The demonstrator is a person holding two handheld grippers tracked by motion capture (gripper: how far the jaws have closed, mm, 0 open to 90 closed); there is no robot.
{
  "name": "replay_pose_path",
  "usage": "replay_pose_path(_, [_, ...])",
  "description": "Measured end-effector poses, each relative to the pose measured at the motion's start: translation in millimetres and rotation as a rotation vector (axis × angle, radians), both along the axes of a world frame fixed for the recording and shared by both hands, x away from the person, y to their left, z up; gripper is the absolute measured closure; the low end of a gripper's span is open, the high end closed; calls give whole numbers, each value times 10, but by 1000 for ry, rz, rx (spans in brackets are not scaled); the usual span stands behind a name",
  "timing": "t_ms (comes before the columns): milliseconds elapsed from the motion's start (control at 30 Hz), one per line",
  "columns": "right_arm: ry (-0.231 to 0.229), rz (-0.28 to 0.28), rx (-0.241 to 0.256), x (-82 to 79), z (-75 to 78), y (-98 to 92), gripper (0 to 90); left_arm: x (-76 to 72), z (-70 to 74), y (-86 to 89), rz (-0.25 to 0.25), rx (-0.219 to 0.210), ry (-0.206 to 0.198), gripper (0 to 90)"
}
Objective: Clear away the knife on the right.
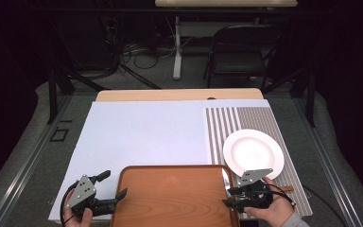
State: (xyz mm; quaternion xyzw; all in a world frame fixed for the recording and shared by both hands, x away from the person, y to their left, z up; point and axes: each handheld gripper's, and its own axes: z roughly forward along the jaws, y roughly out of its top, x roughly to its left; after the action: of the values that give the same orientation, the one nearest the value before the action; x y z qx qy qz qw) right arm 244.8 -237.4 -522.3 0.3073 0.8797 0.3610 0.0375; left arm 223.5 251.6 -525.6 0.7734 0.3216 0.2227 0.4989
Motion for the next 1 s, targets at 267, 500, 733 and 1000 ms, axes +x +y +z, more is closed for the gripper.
replay_pose_path(267, [-61, 44, -41, 30, 45, -122, 515, 2, -2, -1, 1, -1, 1, 160])
replay_pose_path(500, [-107, 27, -24, 96, 91, -245, 435, 6, -6, 0, 5, -4, 2, 160])
replay_pose_path(733, [-79, -4, -64, 181, 141, -352, 278, 5, -7, 2, 8, -4, 3, 159])
replay_pose_path(1000, [-133, -34, -105, 235, 181, -506, 101, 10, -11, 4, 11, -5, 1, 159])
